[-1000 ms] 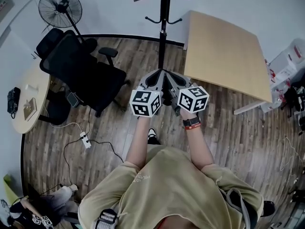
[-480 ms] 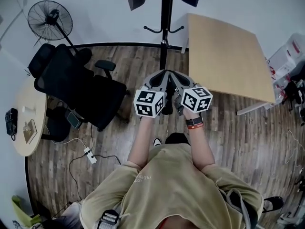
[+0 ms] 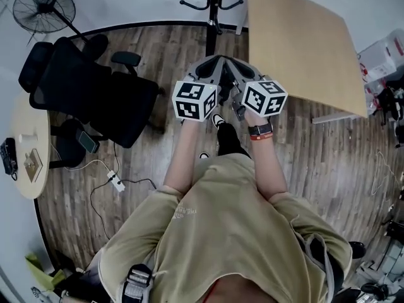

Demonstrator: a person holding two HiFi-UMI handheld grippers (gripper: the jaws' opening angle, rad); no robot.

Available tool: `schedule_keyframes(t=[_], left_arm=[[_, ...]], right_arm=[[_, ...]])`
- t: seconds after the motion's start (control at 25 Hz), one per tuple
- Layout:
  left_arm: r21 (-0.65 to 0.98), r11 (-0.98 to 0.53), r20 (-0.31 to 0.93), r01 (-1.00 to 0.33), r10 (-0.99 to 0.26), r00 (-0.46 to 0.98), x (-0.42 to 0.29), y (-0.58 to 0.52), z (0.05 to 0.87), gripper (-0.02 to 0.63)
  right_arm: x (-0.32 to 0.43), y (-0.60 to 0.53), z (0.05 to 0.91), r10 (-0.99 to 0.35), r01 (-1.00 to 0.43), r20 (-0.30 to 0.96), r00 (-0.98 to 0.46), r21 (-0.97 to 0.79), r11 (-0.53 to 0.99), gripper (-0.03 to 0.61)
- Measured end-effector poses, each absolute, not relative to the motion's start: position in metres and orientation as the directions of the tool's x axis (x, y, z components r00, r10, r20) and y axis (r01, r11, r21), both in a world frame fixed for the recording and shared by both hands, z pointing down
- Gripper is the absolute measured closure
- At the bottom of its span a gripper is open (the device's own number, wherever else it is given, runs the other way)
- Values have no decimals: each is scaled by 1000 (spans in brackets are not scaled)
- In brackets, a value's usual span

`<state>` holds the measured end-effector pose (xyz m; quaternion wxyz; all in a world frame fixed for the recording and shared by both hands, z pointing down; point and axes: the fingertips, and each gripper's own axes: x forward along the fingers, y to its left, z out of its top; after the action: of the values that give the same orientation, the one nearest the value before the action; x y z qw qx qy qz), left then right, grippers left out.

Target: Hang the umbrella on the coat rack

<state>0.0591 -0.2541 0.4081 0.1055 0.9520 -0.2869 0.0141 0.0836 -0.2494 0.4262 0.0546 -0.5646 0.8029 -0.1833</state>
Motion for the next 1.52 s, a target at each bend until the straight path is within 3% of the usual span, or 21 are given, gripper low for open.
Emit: schedule_keyframes(t=[1.52], left_arm=[[294, -743, 151, -601, -585, 797, 110, -414, 460, 589]], right_arm=[[145, -409, 475, -897, -865, 184, -401, -397, 306, 558]])
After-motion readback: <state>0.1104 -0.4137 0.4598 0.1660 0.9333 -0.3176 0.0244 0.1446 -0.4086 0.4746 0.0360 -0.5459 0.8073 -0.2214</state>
